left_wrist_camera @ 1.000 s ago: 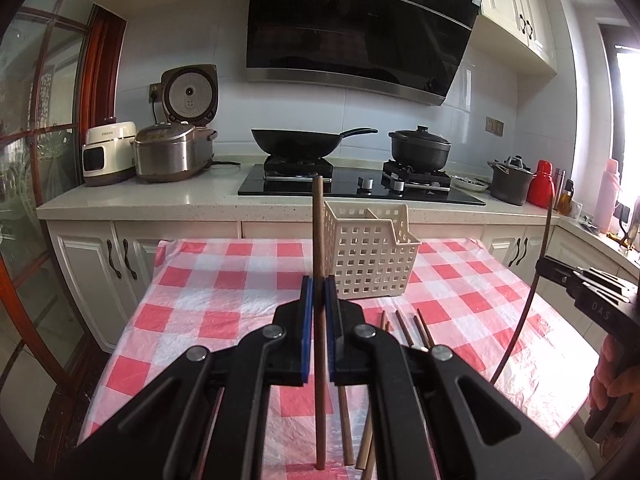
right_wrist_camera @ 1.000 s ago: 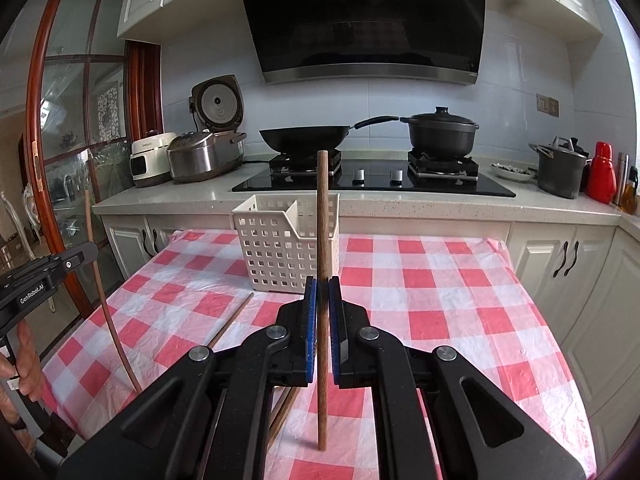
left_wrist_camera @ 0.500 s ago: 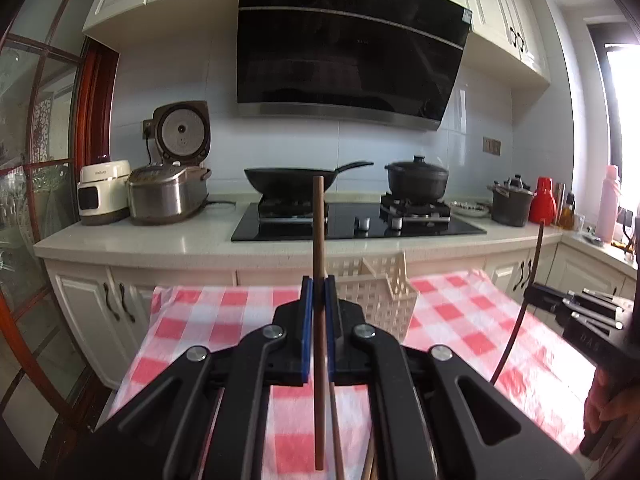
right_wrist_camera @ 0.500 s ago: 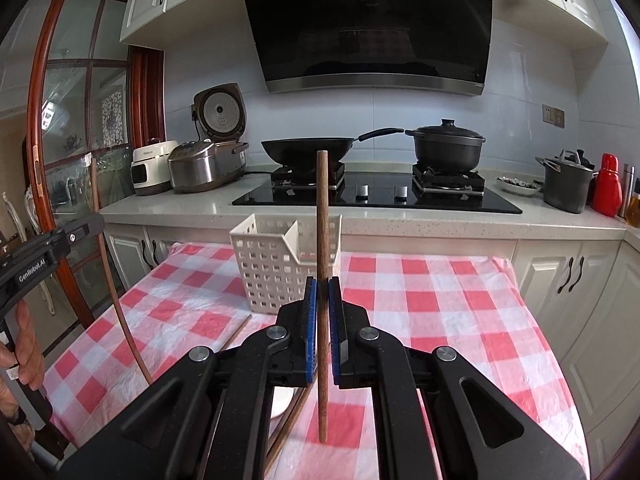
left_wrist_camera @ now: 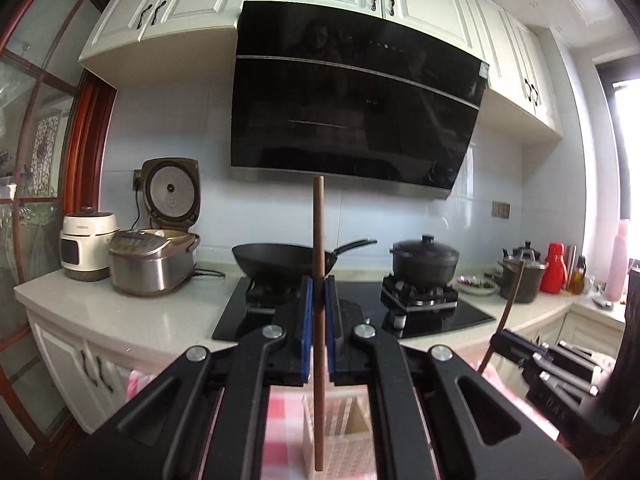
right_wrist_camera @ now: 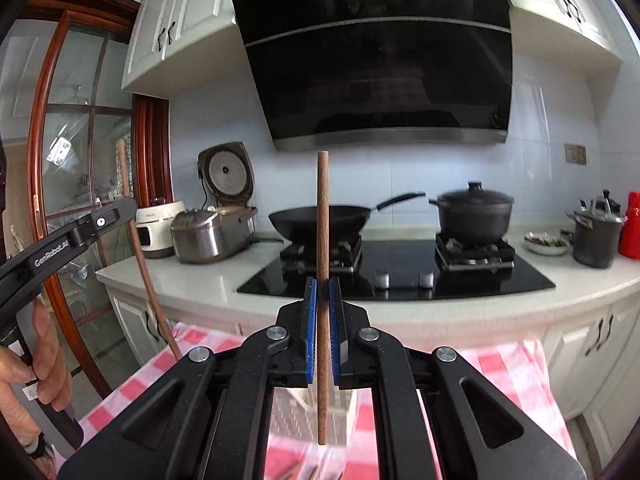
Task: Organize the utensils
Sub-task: 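Lift both held chopsticks upright and carry them over the white basket, then open both tools to drop the chopsticks into the white basket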
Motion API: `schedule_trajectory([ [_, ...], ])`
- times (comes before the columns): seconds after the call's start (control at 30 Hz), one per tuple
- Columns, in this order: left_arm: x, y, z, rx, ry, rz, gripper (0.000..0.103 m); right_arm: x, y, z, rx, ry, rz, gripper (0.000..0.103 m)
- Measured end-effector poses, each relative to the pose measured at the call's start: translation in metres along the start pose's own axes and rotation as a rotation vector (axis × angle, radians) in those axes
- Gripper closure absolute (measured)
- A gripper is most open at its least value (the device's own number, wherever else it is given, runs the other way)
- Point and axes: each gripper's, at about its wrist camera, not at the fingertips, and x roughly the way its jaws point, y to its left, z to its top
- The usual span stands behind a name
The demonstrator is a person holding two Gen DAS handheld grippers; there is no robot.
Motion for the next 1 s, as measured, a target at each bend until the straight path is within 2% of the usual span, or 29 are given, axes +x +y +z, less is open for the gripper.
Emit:
schedule_trajectory([
  [0.13,0.034,0.002,0.007,-0.034,-0.01,-0.007,0.097,0.028,0.0,0.007,-0.022,-0.004,0.002,0.097],
  [0.23,0.057,0.004,-0.003,-0.045,0.011,-0.001,0.097,0.048,-0.007,0.001,0.004,0.017,0.017,0.097],
  [0.33,0.084,0.009,-0.025,-0.058,0.071,0.007,0.097,0.068,-0.012,-0.01,0.028,0.06,0.037,0.097],
  [0.5,0.121,0.014,-0.066,-0.069,0.188,-0.026,0.097,0.1,-0.01,-0.031,0.008,0.142,0.074,0.097],
  [0.63,0.135,0.016,-0.089,-0.057,0.216,-0.018,0.097,0.117,-0.008,-0.046,0.003,0.169,0.079,0.097],
  [0.77,0.142,0.022,-0.097,-0.079,0.21,-0.012,0.097,0.126,-0.013,-0.053,0.027,0.155,0.074,0.097],
  [1.0,0.145,0.023,-0.104,-0.065,0.236,-0.035,0.097,0.135,-0.012,-0.055,0.018,0.21,0.097,0.097],
])
